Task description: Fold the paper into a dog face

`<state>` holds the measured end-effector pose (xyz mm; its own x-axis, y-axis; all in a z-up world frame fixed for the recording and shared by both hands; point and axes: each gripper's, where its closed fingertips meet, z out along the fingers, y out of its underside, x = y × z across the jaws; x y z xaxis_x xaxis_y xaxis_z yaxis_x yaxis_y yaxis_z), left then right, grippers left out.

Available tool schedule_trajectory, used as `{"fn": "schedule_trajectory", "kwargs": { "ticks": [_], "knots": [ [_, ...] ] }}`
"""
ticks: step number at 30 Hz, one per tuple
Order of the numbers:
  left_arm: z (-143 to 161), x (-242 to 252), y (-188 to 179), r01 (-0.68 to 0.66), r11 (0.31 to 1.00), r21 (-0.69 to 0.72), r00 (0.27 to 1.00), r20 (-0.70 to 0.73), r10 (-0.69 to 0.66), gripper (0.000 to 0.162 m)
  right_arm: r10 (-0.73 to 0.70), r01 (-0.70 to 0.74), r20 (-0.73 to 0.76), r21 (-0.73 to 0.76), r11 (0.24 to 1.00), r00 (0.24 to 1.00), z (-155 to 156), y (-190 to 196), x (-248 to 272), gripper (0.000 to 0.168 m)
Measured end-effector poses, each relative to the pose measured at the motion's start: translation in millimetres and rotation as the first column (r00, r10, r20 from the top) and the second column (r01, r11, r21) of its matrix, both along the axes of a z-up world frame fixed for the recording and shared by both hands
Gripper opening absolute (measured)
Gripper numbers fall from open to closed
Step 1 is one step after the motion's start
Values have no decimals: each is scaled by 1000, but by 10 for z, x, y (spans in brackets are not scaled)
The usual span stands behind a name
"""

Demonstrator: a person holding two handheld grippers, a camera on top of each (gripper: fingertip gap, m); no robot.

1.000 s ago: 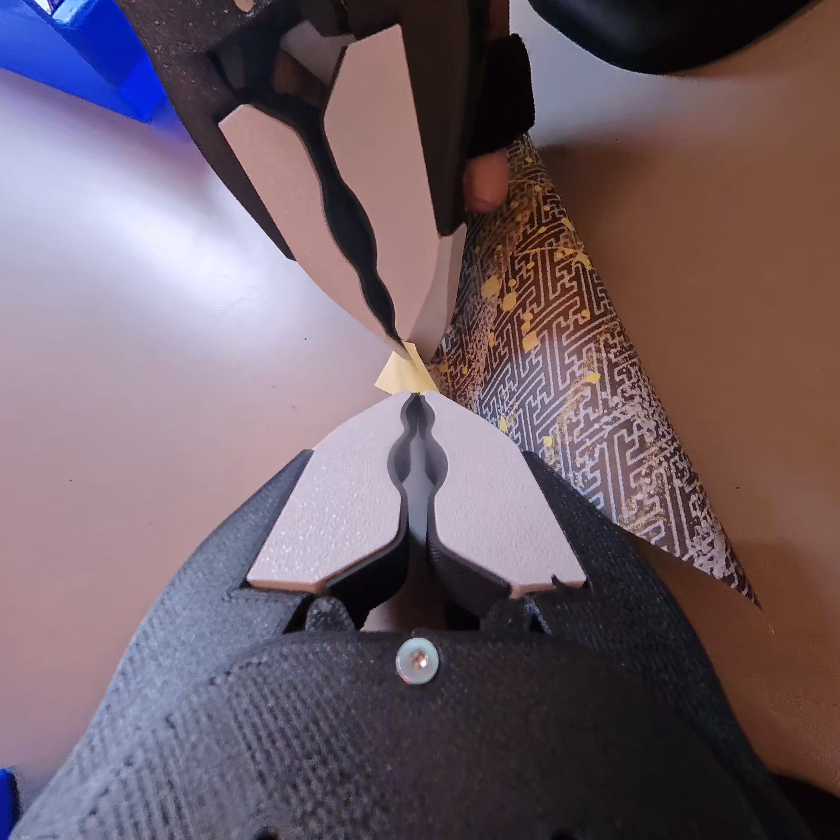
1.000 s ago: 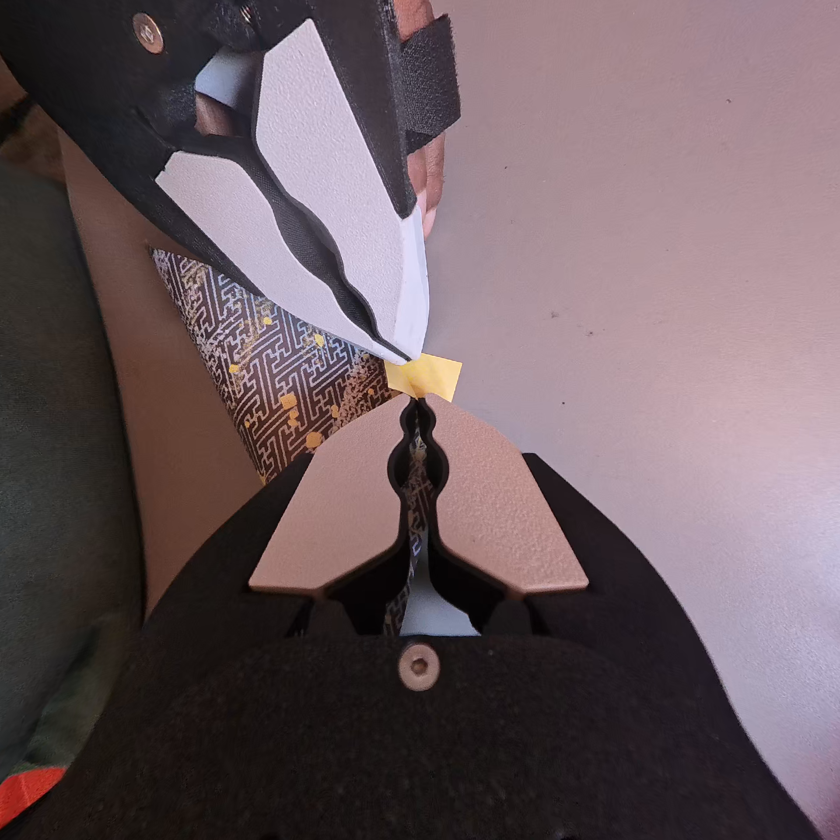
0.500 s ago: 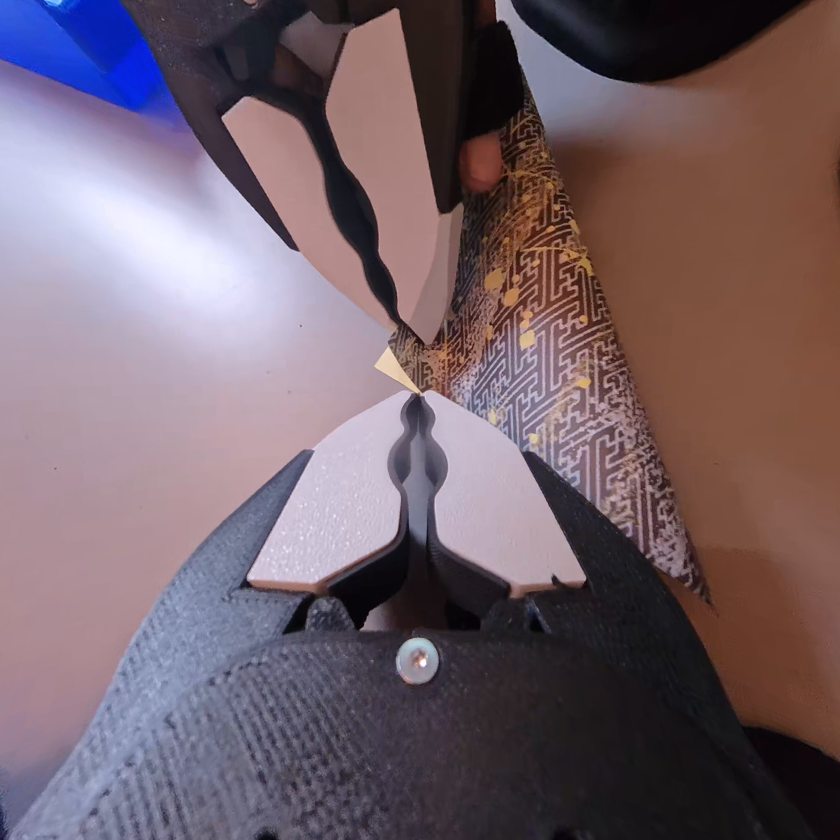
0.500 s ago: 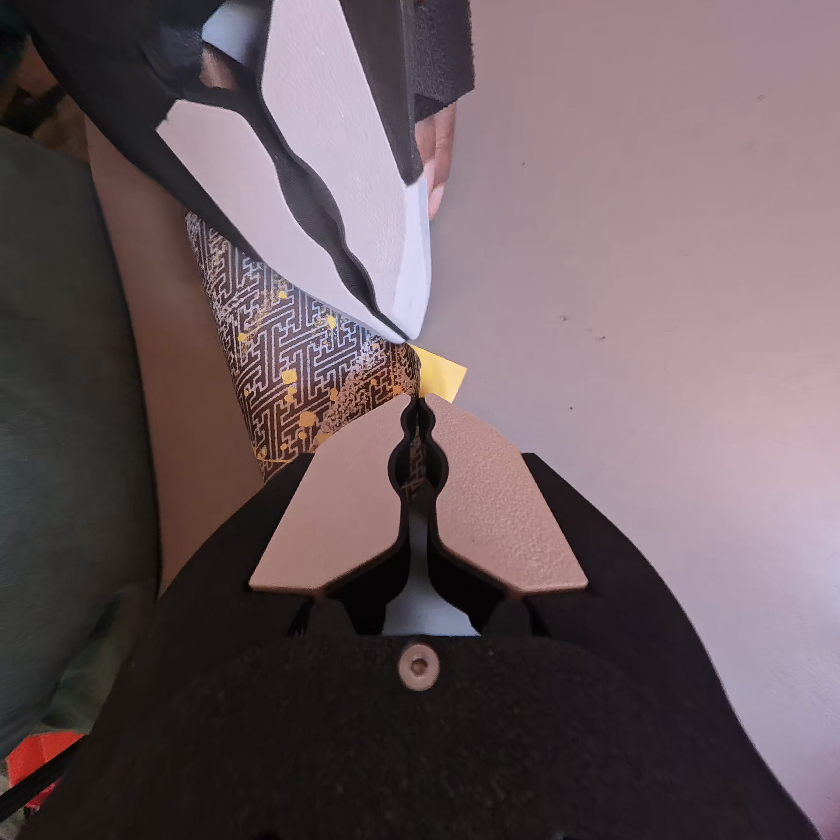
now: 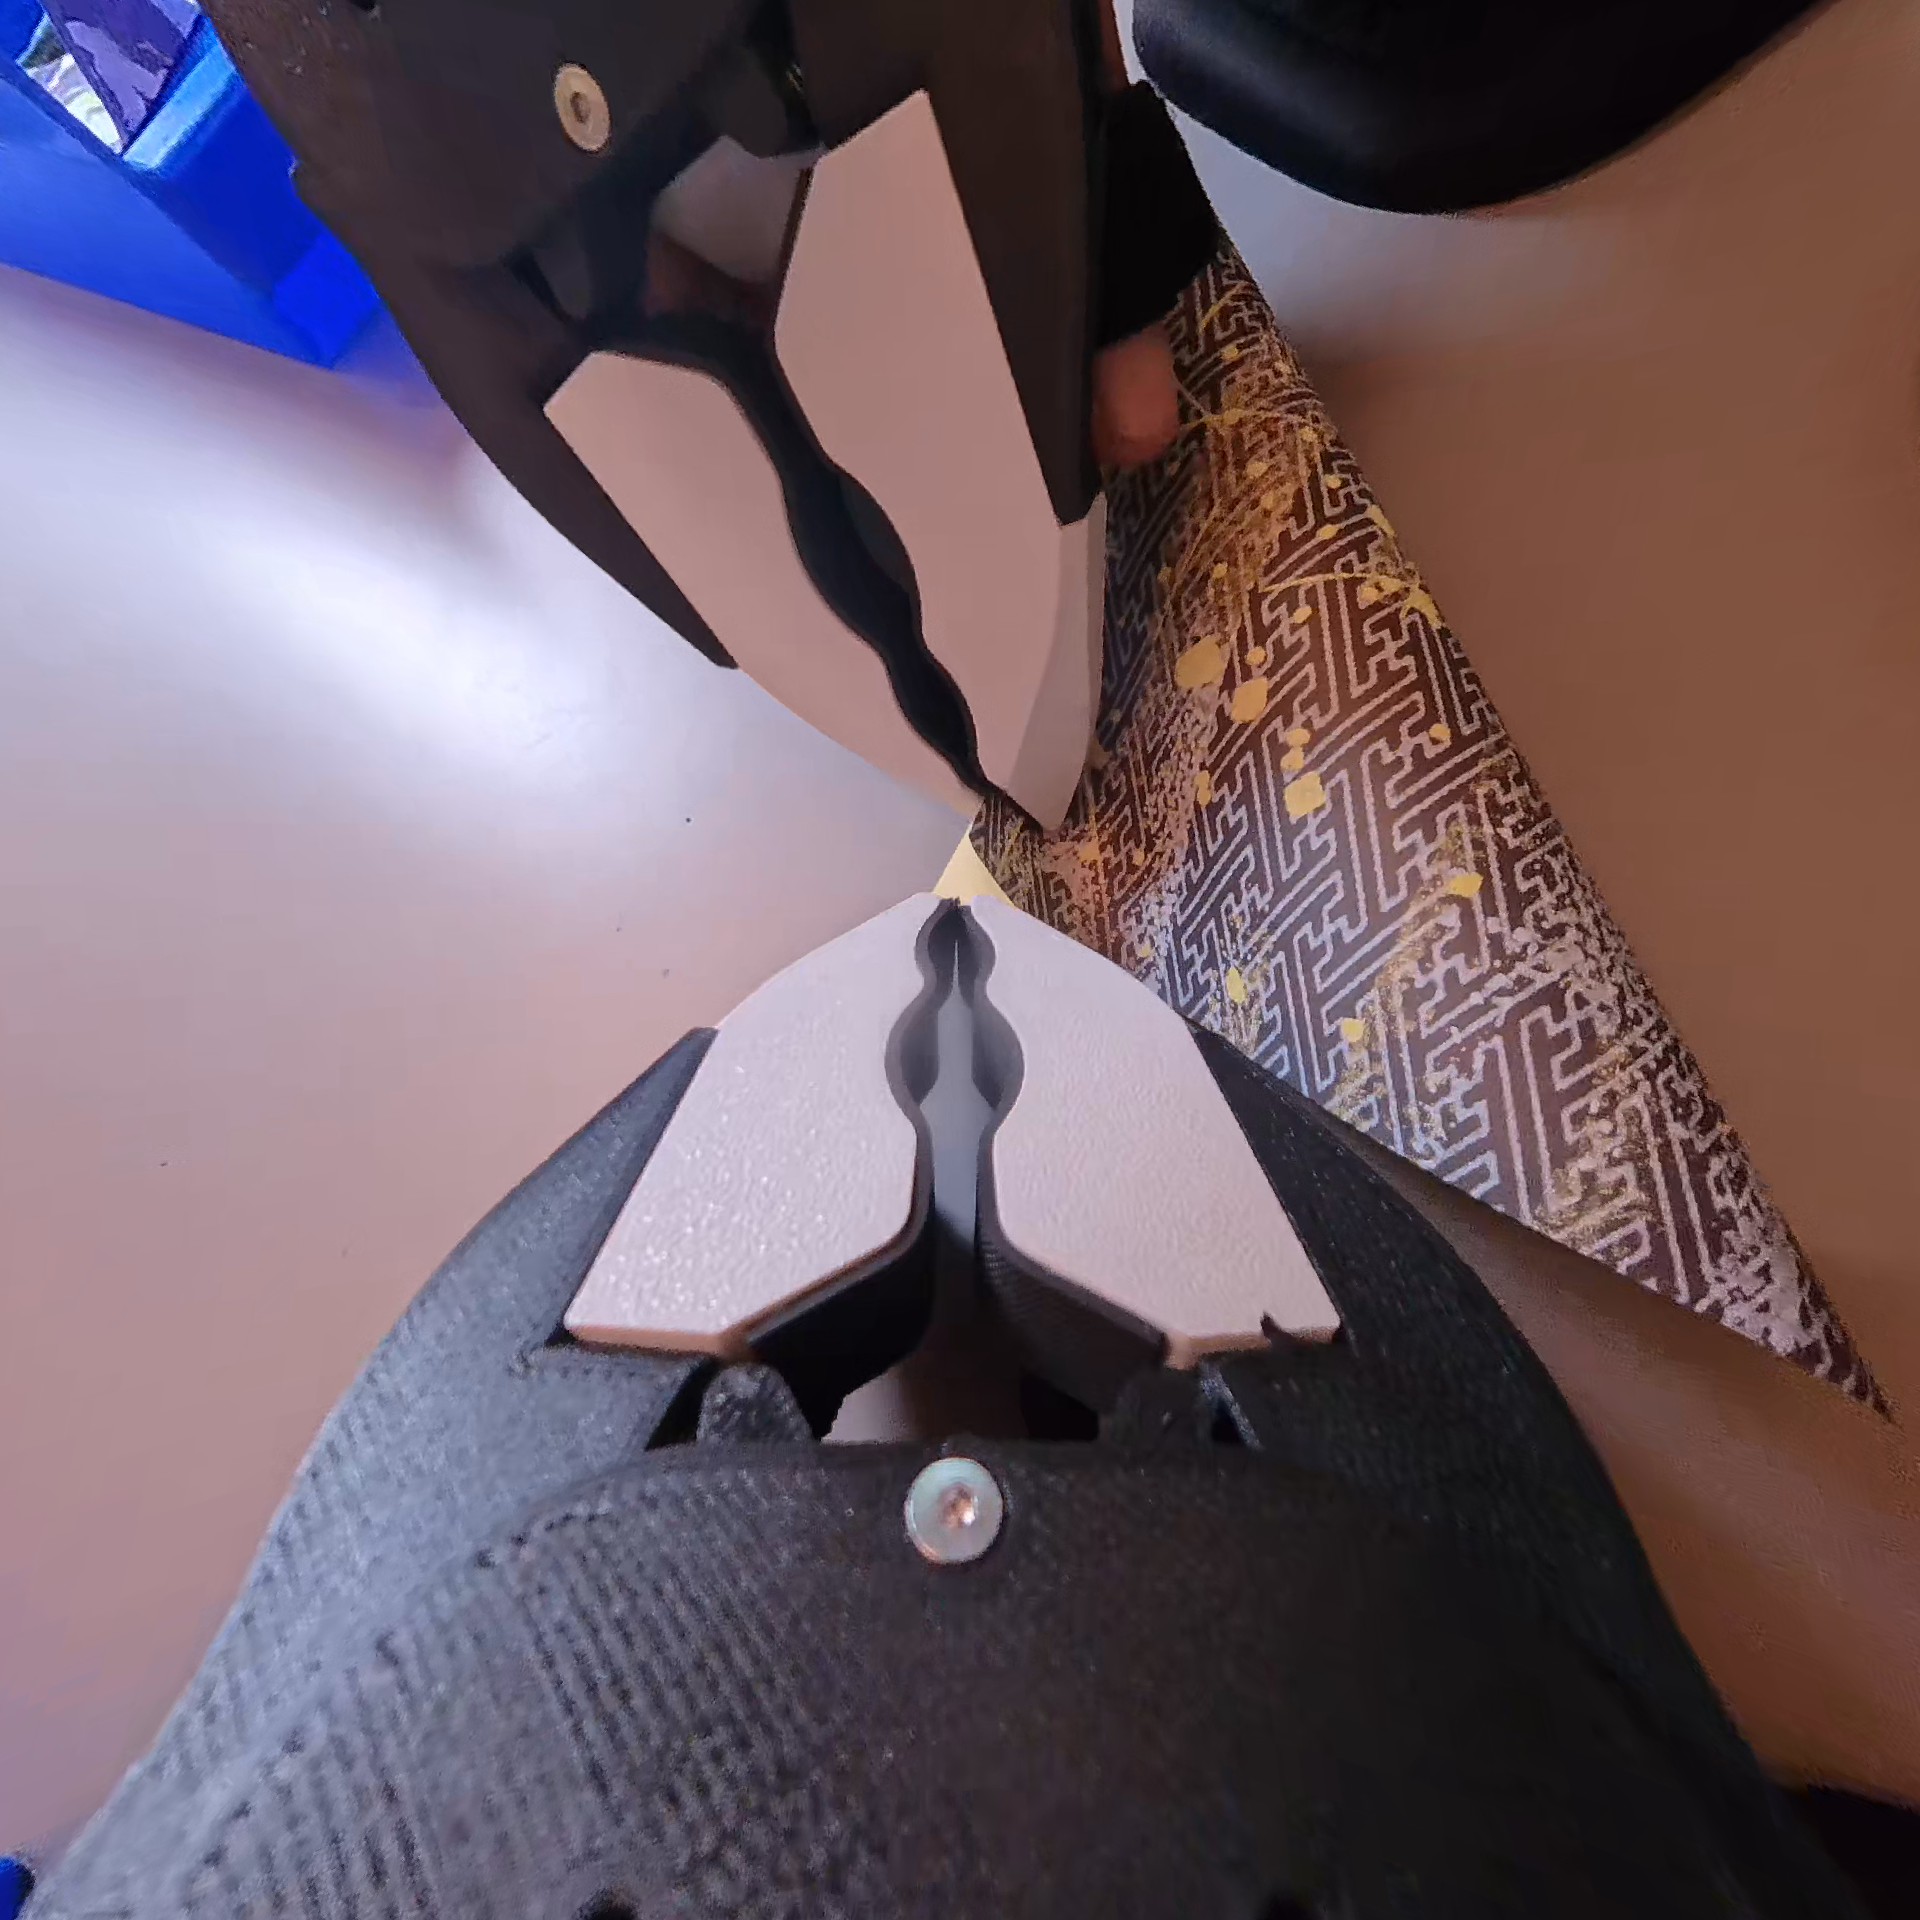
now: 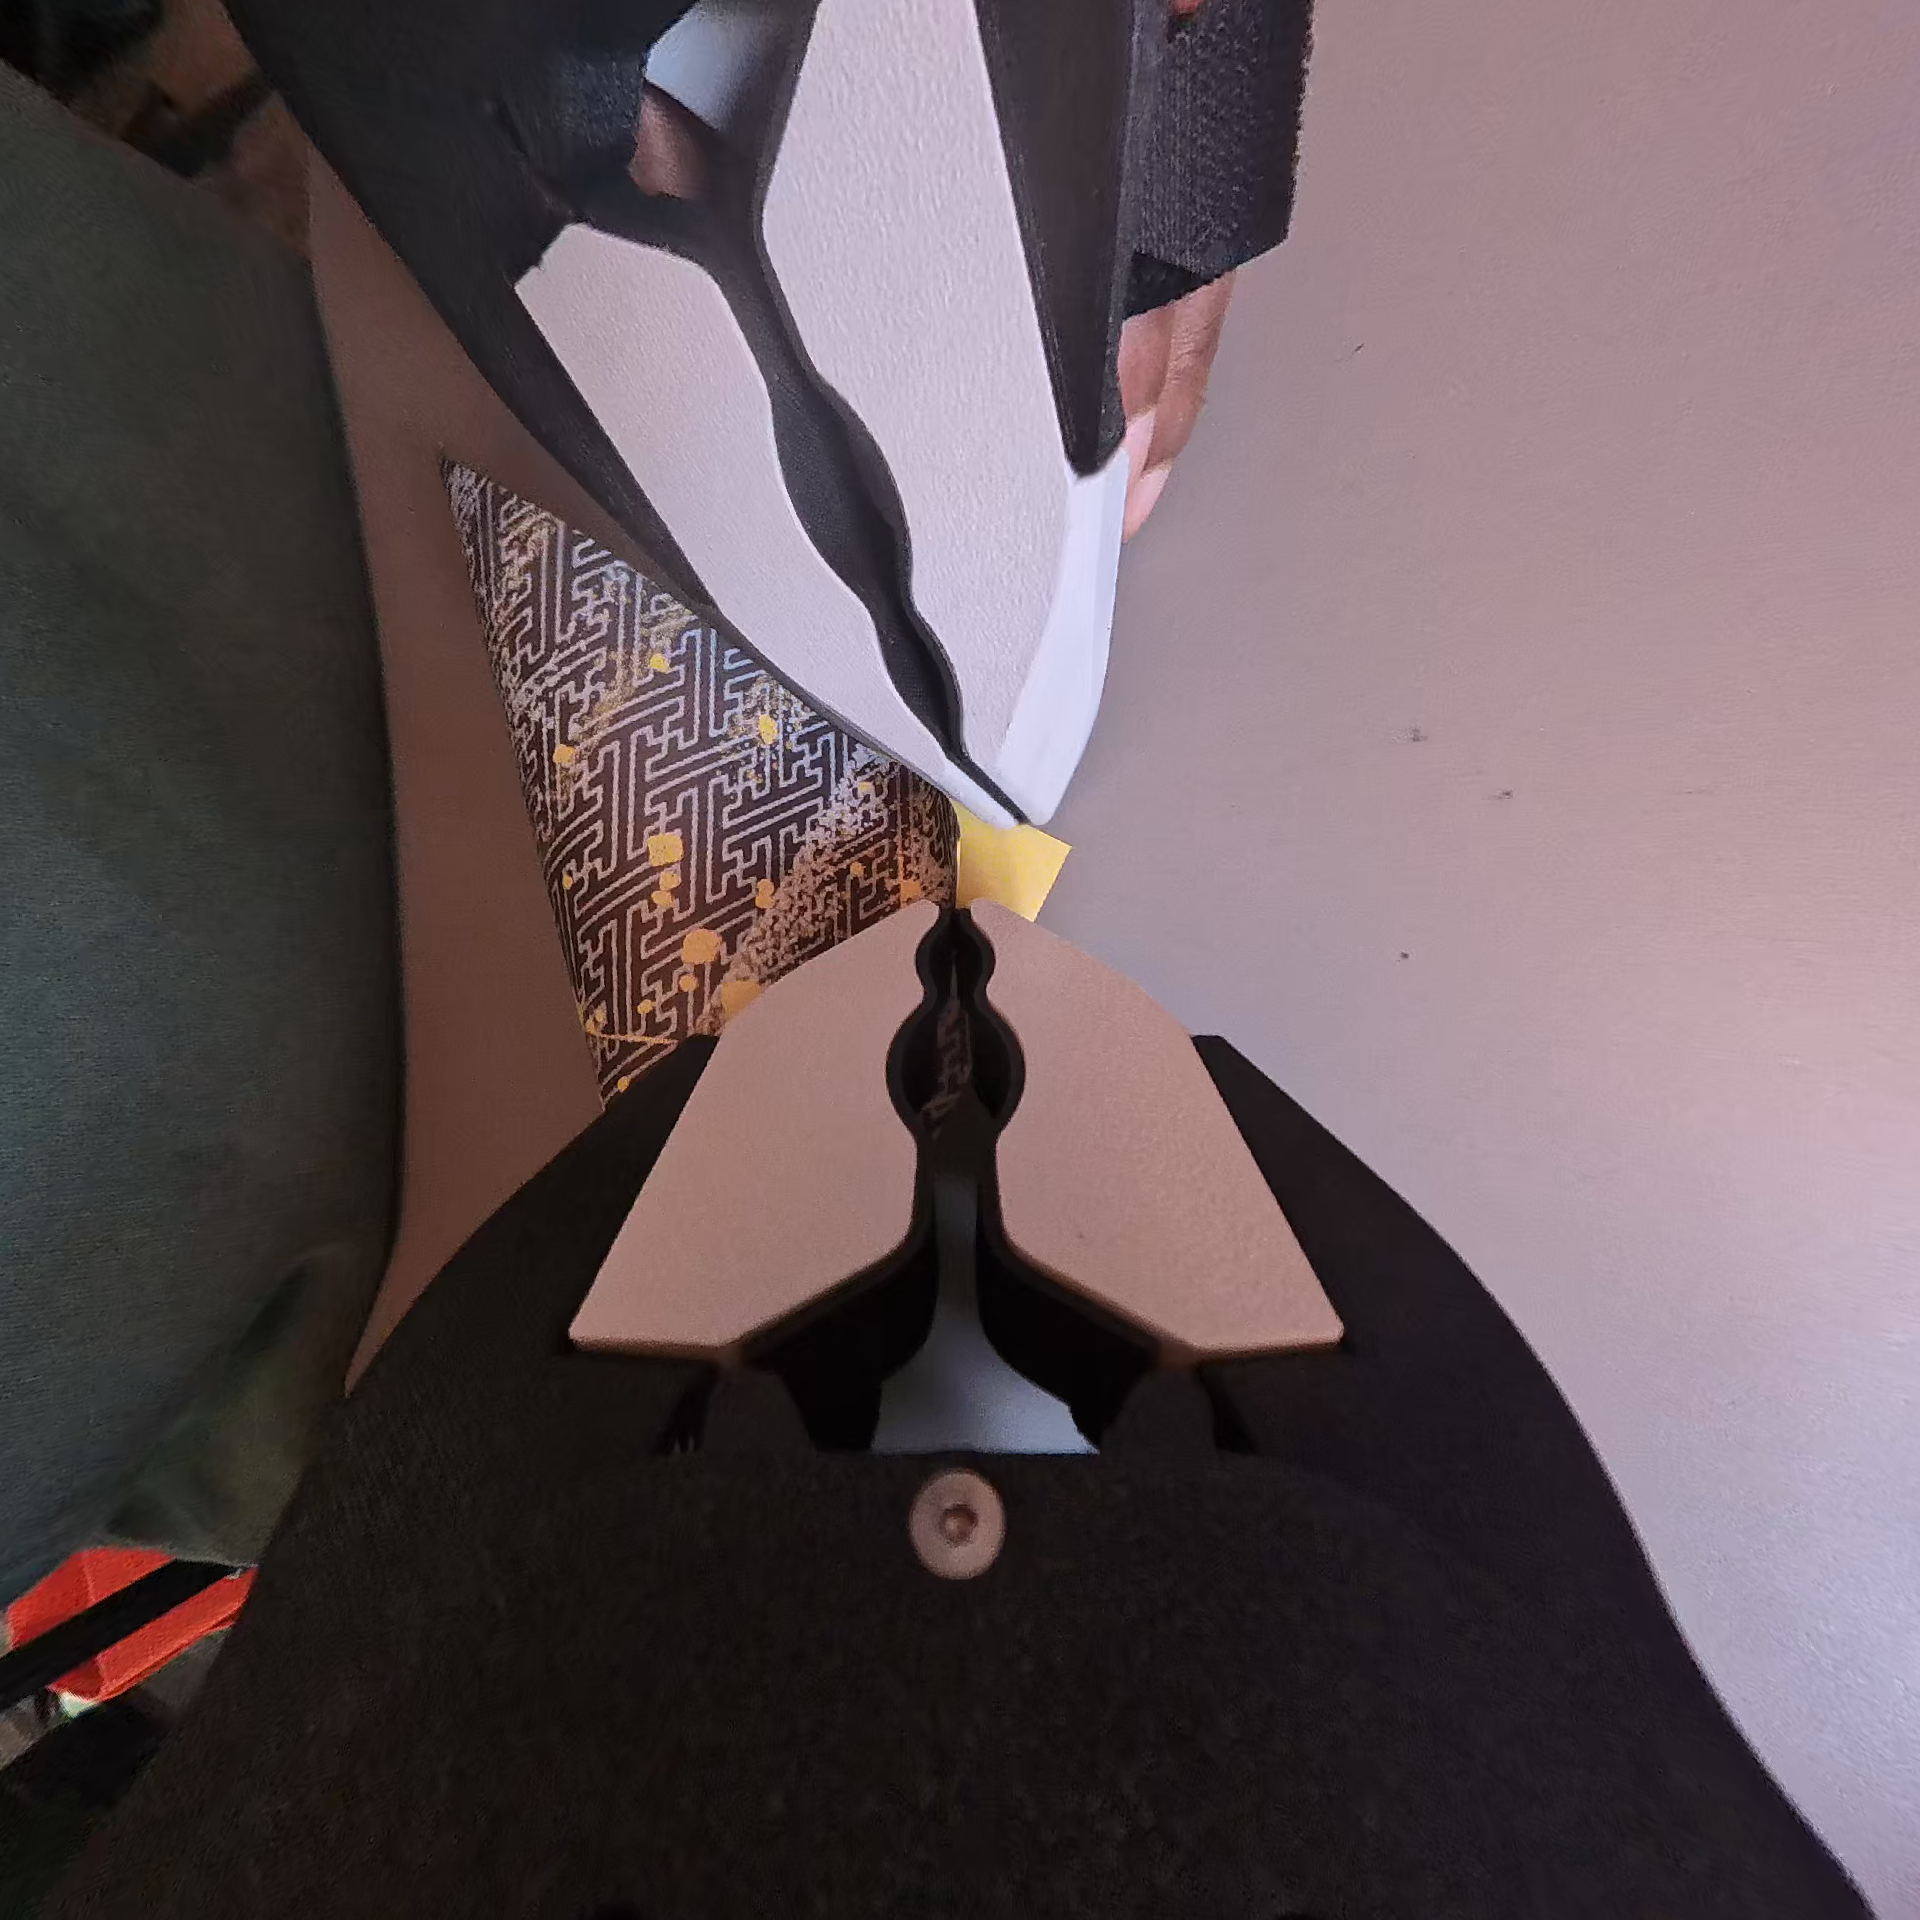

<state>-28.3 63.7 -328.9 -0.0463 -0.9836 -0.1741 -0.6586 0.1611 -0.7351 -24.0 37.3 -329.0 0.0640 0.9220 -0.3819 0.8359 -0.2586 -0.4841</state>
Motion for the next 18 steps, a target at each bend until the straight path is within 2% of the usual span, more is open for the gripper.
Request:
{"fn": "schedule_trajectory", "kwargs": {
  "ticks": [13,18],
  "knots": [
    [-25,3,-33,32,996,81,999,-45,-29,0,42,-42,5,-13,999,999,0,-64,21,0],
    [80,47,-103,40,999,-22,998,40,-39,0,44,-44,4,-10,999,999,0,-56,31,0]
  ]
}}
